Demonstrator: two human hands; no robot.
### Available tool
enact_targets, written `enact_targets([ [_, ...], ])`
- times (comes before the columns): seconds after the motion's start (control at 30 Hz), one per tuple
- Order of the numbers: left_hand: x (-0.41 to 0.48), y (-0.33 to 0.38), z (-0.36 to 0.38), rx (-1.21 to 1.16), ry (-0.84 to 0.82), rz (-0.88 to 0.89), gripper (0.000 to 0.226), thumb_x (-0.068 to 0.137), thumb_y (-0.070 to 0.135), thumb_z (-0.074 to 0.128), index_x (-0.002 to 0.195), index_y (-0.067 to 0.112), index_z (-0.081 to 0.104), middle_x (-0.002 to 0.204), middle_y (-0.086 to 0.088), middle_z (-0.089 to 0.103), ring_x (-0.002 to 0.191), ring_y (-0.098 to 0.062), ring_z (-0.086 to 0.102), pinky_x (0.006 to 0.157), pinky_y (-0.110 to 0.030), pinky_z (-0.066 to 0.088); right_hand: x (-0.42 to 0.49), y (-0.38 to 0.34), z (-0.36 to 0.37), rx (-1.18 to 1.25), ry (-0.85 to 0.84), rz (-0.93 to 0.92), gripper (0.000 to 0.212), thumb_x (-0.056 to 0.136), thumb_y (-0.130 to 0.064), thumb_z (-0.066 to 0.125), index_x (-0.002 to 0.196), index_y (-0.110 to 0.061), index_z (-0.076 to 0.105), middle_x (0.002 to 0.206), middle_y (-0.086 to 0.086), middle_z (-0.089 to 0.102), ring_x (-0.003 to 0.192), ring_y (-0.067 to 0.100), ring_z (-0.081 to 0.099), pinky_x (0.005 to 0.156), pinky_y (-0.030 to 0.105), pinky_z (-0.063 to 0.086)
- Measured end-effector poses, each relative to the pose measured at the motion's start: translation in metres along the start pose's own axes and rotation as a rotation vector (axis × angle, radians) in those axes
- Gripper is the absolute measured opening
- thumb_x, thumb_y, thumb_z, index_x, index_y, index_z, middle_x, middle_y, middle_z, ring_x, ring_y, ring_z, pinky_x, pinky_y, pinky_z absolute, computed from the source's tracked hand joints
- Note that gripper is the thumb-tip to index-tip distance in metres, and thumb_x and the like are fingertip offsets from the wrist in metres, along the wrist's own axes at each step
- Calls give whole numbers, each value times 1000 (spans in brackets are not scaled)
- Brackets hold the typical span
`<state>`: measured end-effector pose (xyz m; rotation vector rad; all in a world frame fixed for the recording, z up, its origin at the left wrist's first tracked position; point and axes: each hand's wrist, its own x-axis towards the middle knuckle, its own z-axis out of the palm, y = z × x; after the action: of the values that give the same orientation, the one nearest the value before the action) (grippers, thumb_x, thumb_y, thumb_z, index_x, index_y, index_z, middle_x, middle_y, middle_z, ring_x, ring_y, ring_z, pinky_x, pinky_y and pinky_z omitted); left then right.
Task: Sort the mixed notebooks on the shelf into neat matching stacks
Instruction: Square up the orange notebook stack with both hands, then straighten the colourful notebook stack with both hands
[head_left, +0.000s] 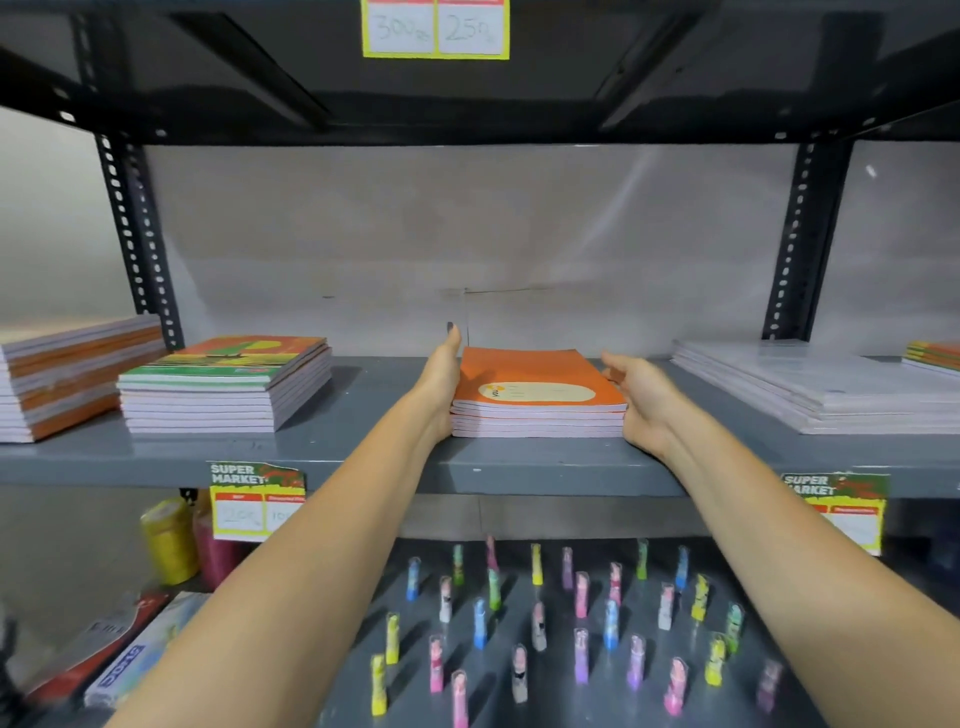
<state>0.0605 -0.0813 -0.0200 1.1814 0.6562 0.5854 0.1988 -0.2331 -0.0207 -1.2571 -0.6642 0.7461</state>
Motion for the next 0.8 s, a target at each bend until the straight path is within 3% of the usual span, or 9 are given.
enact_targets([
  [0.1,-2,-1,-2,-43,-30,1,87,78,77,32,132,10,44,113,-17,68,81,-32,72,62,-41,59,-2,-2,3,-20,-11,16,31,98,-26,42,76,-10,58,74,6,65,68,19,61,65,31,50],
  [0.2,-23,0,-4,-29,-18,104,49,90,61,35,104,18,55,97,-8,67,85,-26,64,79,-35,53,1,-3,1,-95,41,38,32,99,-29,41,94,-4,59,81,8,63,74,18,58,72,29,48],
  [0.27,-36,8,-21,145,99,421,30,96,41,42,112,21,57,114,0,62,109,-18,54,90,-20,43,5,-6,0,-211,150,33,45,97,-32,45,123,5,53,98,21,65,83,26,58,79,35,48],
  [0.33,-53,24,-60,345,157,807,37,94,22,51,130,12,52,136,-5,54,126,-15,49,101,-19,36,6,-10,8,-464,322,-56,48,94,-29,52,130,3,50,127,25,59,103,32,59,83,41,48],
  [0.47,-99,61,-167,748,342,1246,33,88,10,54,120,9,61,117,-1,63,100,12,57,92,-11,44,2,-16,56,-876,617,-588,39,86,-10,53,124,-5,60,131,17,61,121,31,56,102,36,40],
  [0.57,-120,72,-256,872,540,1149,29,88,6,58,115,8,66,111,-1,66,89,21,57,82,1,43,-3,-1,133,-792,431,-784,27,86,-5,54,106,-7,71,111,12,72,104,27,66,89,29,45],
  [0.67,-123,61,-312,967,595,937,34,84,10,65,119,8,65,115,-7,68,100,-3,64,76,9,36,-5,31,213,-756,183,-818,20,86,-8,61,100,-5,74,104,10,74,94,19,67,83,18,46],
  [0.73,-120,52,-326,894,523,878,38,81,8,69,113,28,67,106,3,71,96,7,62,74,9,37,-5,51,253,-698,67,-753,23,85,-11,66,106,-5,72,107,8,73,92,12,63,80,5,43],
  [0.8,-117,46,-333,805,402,821,52,79,3,70,93,52,66,87,28,70,82,23,59,76,5,43,-3,66,281,-641,-25,-672,35,81,-15,72,115,-9,69,110,3,71,97,11,64,90,15,48],
])
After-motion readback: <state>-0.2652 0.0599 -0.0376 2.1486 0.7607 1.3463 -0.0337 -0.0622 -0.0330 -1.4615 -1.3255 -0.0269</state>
